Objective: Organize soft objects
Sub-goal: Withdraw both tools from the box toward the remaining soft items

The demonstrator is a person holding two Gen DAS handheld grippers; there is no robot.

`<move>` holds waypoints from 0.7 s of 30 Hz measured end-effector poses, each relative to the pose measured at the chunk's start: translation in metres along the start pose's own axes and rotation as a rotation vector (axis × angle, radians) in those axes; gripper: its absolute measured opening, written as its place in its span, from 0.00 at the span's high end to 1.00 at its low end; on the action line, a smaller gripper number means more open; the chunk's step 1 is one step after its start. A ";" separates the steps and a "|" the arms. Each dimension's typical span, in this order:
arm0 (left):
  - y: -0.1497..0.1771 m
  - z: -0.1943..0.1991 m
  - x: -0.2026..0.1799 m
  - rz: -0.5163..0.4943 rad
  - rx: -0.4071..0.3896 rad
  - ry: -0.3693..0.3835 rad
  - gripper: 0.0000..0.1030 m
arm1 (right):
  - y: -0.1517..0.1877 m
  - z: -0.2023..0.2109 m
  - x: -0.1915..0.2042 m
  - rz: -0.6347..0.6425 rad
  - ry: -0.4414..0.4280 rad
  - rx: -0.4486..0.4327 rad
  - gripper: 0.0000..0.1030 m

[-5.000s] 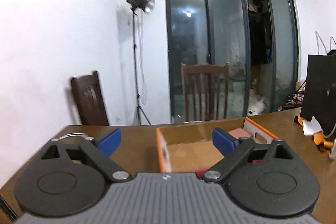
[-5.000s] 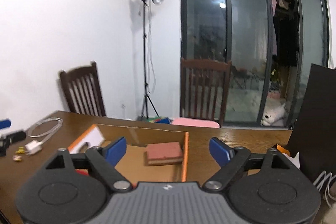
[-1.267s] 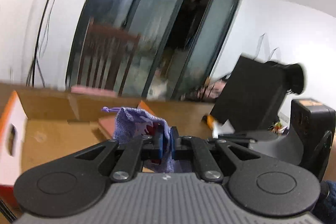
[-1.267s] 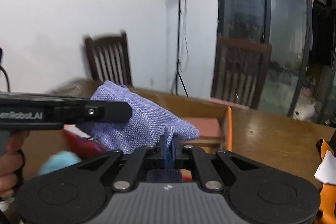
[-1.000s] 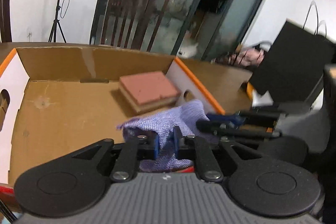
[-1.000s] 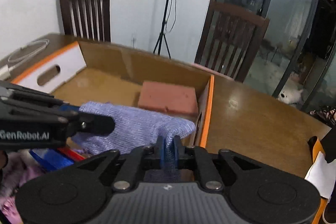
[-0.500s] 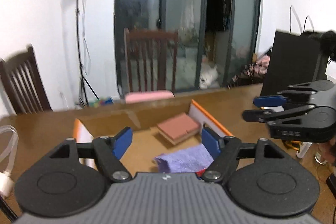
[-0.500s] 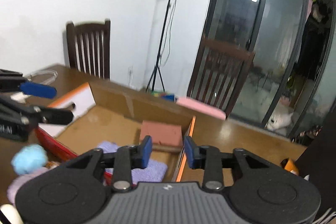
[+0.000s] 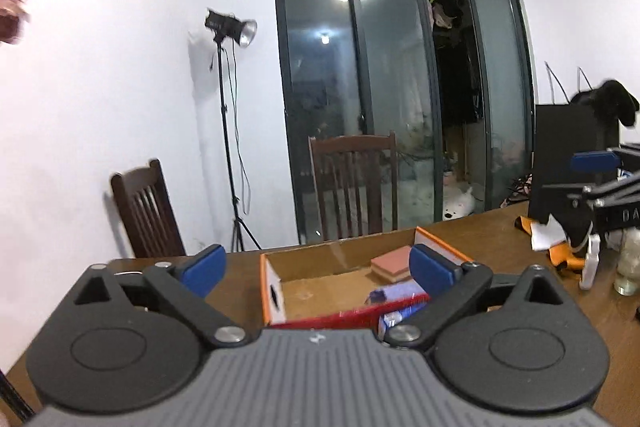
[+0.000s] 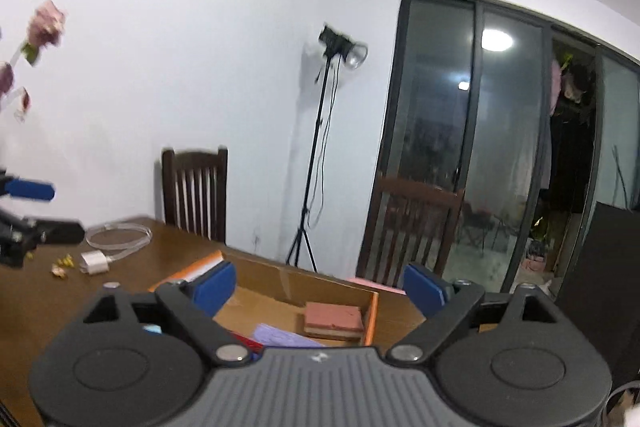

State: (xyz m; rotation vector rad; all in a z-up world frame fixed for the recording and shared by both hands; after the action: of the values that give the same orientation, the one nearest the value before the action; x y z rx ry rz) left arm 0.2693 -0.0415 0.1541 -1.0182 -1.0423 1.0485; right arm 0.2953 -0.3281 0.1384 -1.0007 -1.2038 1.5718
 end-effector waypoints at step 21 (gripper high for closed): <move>0.119 0.069 -0.022 0.061 0.108 -0.008 0.00 | 0.153 0.087 0.078 -0.098 -0.094 0.117 0.04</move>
State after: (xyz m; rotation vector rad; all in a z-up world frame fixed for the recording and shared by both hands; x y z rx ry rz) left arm 0.1787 -0.0313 0.0492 -0.9641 -0.9561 1.1471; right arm 0.1651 -0.2962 0.0002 -0.7886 -1.1920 1.6070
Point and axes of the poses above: each gripper's, at about its wrist camera, not at the fingertips, and z roughly against the way its jaws point, x to its left, y to its underside, the point moved 2 cm from there along -z, roughly the way its jaws point, and after that the axes turned 2 degrees about -z, right-handed, at the moved point
